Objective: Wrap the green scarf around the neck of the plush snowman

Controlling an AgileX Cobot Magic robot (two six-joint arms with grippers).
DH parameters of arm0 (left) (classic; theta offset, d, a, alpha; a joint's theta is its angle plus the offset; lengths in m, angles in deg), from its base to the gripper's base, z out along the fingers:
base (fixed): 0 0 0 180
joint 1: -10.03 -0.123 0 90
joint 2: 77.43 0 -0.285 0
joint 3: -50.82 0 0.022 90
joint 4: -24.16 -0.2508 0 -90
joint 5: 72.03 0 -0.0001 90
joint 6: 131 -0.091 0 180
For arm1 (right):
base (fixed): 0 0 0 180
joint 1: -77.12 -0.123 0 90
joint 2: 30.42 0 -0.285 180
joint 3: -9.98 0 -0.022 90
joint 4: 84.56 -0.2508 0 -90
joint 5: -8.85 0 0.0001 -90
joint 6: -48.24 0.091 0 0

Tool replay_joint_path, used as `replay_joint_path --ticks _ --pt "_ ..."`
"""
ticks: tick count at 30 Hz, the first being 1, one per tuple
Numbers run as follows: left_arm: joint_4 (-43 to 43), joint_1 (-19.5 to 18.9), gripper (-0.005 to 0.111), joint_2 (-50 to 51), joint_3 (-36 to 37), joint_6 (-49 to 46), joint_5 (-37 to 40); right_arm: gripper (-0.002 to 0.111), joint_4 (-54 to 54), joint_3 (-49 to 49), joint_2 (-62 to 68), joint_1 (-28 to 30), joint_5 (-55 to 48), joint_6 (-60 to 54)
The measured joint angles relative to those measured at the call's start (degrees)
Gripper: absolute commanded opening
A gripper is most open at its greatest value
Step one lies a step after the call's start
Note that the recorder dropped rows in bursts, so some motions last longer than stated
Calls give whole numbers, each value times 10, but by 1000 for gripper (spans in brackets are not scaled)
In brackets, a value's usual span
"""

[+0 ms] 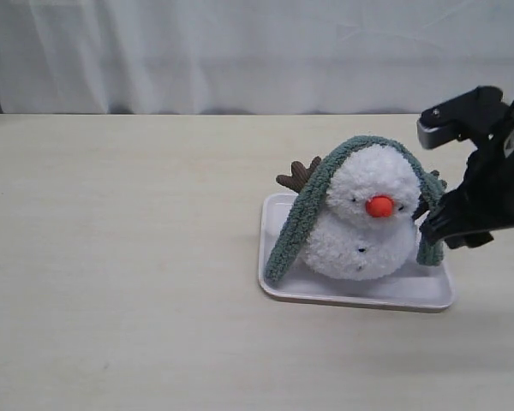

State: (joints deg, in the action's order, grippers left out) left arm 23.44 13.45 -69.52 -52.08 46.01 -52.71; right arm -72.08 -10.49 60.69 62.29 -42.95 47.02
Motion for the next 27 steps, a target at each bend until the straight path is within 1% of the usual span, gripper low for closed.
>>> replay_joint_path --ticks 2,3,4,5,6,9,12,14,20,23,25,27 --pt "0 0 0 0 0 0 0 58 0 -25 10 0 33 12" --pt "0 0 0 0 0 0 0 53 0 -31 15 0 45 19" --pt "0 0 0 0 0 0 0 51 1 -35 27 0 79 38" --pt "0 0 0 0 0 0 0 45 1 -35 32 0 95 45" --pt "0 0 0 0 0 0 0 43 2 -36 45 0 134 61" --pt "0 0 0 0 0 0 0 42 20 -54 74 0 198 97" --pt "0 0 0 0 0 0 0 42 111 -61 95 0 207 187" --pt "0 0 0 0 0 0 0 42 143 -61 94 0 207 211" --pt "0 0 0 0 0 0 -1 42 163 -62 78 0 221 234" --pt "0 0 0 0 0 0 -1 42 163 -74 82 0 255 244" --pt "0 0 0 0 0 0 -1 40 166 -91 91 0 289 254" --pt "0 0 0 0 0 0 -1 39 181 -94 93 0 301 278"
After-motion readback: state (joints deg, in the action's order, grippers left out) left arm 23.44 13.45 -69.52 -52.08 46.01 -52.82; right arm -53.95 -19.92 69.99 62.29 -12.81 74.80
